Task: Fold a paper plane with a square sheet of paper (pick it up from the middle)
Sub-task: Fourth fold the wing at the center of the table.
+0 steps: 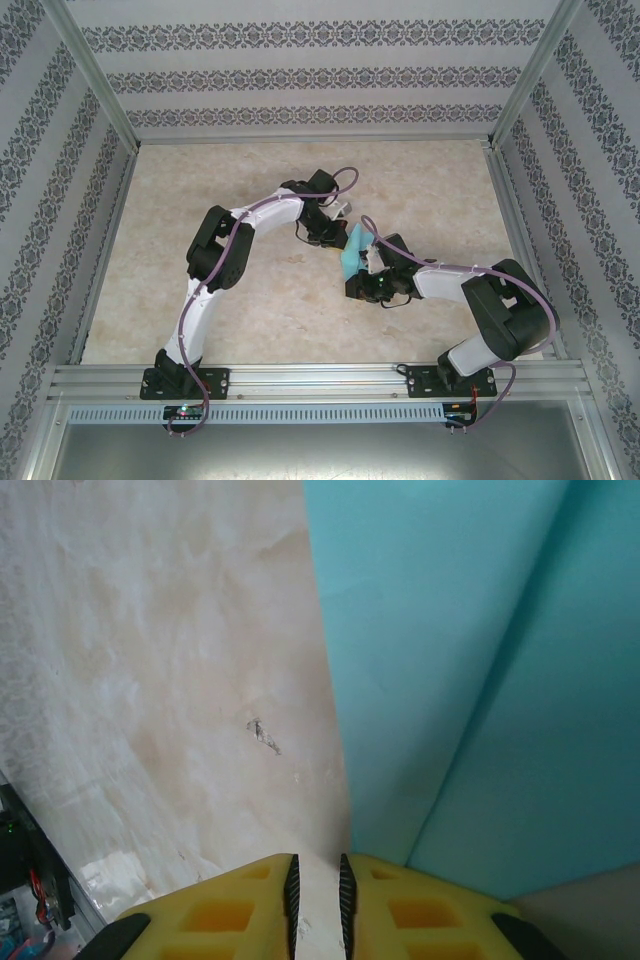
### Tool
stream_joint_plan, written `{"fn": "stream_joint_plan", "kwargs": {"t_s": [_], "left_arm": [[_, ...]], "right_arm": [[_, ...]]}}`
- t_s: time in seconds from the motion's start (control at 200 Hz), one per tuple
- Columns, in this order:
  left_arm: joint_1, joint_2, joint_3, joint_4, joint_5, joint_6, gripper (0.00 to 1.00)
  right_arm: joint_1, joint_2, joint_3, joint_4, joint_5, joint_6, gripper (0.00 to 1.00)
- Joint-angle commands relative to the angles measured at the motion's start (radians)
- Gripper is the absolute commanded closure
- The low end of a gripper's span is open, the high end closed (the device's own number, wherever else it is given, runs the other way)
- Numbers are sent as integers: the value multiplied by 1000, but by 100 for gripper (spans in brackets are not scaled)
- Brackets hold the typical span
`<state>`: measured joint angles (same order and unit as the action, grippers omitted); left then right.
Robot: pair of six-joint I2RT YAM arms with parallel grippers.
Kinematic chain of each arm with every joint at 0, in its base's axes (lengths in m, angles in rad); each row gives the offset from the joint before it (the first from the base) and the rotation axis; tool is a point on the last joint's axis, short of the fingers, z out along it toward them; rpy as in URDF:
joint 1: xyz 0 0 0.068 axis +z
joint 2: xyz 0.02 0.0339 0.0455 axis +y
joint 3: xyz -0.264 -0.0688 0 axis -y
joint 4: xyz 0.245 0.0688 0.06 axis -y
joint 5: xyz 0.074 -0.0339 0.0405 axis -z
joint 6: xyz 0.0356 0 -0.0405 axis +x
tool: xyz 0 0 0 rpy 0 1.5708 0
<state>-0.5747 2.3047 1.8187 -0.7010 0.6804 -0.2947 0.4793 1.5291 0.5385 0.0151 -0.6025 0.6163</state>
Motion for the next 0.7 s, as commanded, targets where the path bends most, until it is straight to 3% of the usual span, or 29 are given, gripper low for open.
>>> {"fn": "stream_joint_plan", "kwargs": {"t_s": [0.0, 0.694], "left_arm": [[-13, -34, 43, -35, 27, 3, 96], [-17, 70, 120, -24, 41, -9, 96]], "right_arm": [[-8, 40, -20, -75, 37, -43, 79], [-13, 20, -34, -76, 32, -50, 79]]}}
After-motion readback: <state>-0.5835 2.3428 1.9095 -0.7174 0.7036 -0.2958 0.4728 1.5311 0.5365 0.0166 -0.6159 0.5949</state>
